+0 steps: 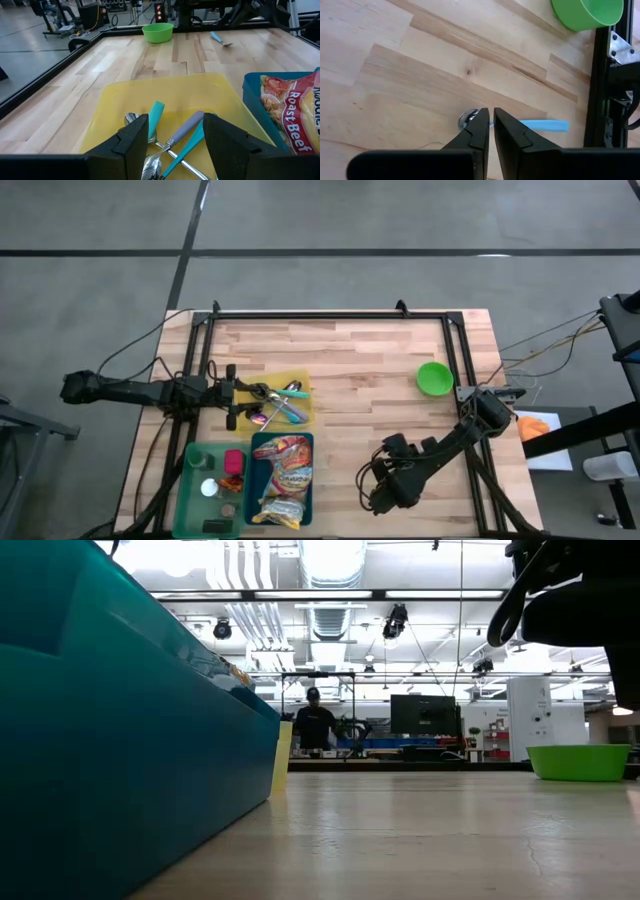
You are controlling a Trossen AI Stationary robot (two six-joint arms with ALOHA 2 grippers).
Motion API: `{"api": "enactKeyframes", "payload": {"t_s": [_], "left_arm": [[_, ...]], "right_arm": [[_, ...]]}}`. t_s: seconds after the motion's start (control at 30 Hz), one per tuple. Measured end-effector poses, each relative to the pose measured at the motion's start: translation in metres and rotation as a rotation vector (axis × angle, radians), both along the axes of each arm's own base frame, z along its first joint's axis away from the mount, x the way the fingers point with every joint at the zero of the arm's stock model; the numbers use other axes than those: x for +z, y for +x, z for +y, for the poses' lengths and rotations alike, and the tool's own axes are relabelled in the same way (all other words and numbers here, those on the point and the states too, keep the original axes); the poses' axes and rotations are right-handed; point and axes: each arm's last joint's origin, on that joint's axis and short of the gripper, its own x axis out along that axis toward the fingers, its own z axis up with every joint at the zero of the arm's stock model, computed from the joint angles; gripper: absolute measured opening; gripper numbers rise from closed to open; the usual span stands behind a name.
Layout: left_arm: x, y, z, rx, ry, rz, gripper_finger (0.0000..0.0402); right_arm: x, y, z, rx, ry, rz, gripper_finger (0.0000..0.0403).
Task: Pick & Place Food Item
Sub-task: Put the light blue spoon into the yellow bin
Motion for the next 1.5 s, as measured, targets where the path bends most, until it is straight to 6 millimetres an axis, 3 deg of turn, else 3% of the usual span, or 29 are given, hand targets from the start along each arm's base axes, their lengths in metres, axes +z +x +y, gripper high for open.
{"api": "enactKeyframes", "payload": {"t_s": [0.13, 0.53, 0.73, 0.87, 1.03, 1.23, 1.5], "left_arm": [[0.0, 0.0, 0.0, 0.0, 0.0, 0.0, 0.0189], [0.0, 0.0, 0.0, 0.0, 0.0, 0.0, 0.0189], [0.0, 0.0, 0.0, 0.0, 0.0, 0.0, 0.0189], [0.0, 0.0, 0.0, -0.001, 0.0, 0.0, 0.0189], [0.0, 0.0, 0.0, 0.0, 0.0, 0.0, 0.0189], [0.0, 0.0, 0.0, 0.0, 0.0, 0.0, 0.0189], [0.0, 0.0, 0.0, -0.001, 0.0, 0.0, 0.0189]], "right_arm": [[0.0, 0.0, 0.0, -0.035, -0.023, -0.036, 0.0035], [0.007, 0.001, 0.001, 0.015, 0.031, -0.073, 0.0166], [0.0, 0.003, 0.0, -0.07, 0.044, -0.067, 0.0176], [-0.002, 0.003, 0.005, -0.02, 0.05, -0.084, 0.0176], [0.0, -0.015, 0.021, 0.041, -0.158, -0.279, 0.0176], [-0.026, -0.037, 0.056, 0.147, -0.202, -0.288, 0.0176], [-0.07, -0.032, 0.084, 0.149, -0.203, -0.097, 0.0176]]}}
